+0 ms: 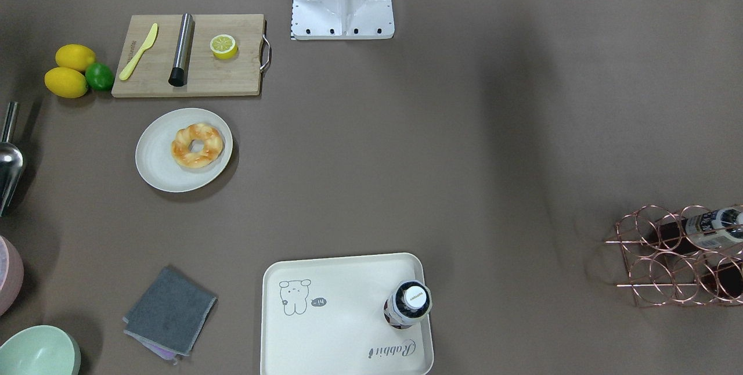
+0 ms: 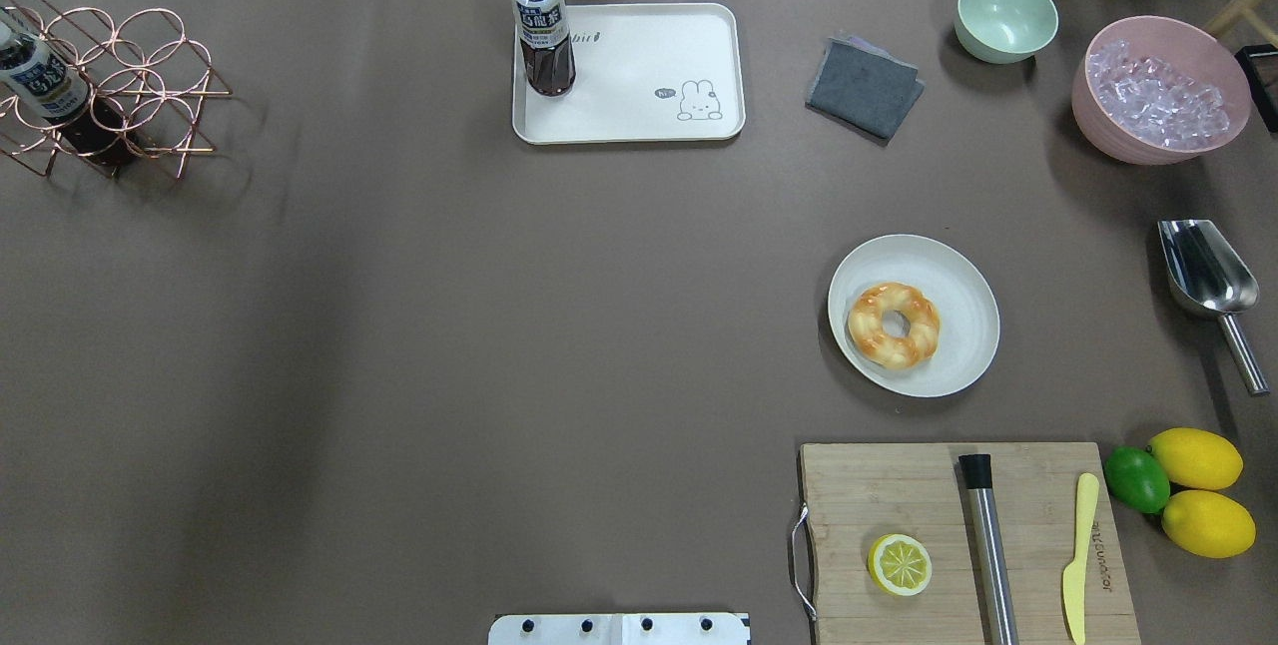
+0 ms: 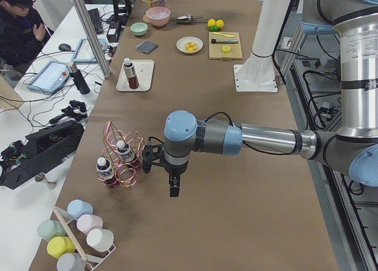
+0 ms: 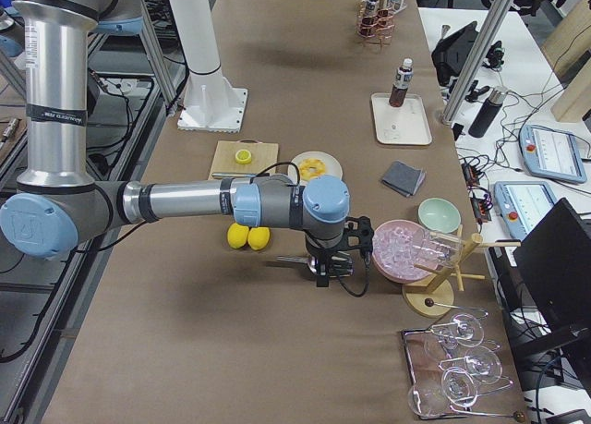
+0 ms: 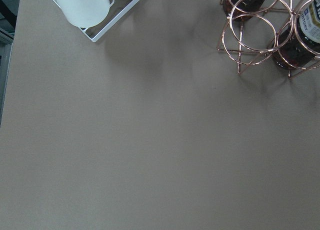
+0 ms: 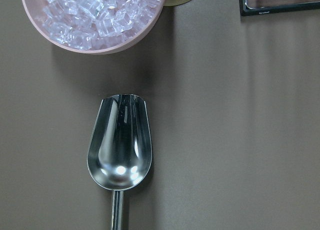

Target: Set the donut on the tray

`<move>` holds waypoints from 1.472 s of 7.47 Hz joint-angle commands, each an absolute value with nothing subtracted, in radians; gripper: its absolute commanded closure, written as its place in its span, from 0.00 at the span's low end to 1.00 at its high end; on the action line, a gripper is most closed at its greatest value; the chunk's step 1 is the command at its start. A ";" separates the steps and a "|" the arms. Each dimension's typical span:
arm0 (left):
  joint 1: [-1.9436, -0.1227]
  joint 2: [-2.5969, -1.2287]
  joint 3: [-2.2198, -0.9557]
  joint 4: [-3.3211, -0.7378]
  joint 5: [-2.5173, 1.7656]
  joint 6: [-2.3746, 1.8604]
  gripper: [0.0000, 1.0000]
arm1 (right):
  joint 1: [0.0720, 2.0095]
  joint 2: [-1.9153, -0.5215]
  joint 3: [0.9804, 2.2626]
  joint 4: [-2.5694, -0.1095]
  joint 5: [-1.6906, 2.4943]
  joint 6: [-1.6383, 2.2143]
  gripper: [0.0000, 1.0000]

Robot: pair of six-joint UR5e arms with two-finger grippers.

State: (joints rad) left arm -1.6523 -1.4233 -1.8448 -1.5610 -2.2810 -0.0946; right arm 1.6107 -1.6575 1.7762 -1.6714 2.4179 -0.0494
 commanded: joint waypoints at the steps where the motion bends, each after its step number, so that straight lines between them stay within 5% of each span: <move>1: -1.652 -1.424 -1.844 -1.560 -2.281 -0.095 0.02 | 1.611 -1.661 1.776 -1.671 2.418 -0.051 0.00; 11: -1.651 -1.422 -1.841 -1.560 -2.281 -0.095 0.02 | 1.603 -1.655 1.779 -1.672 2.422 -0.038 0.00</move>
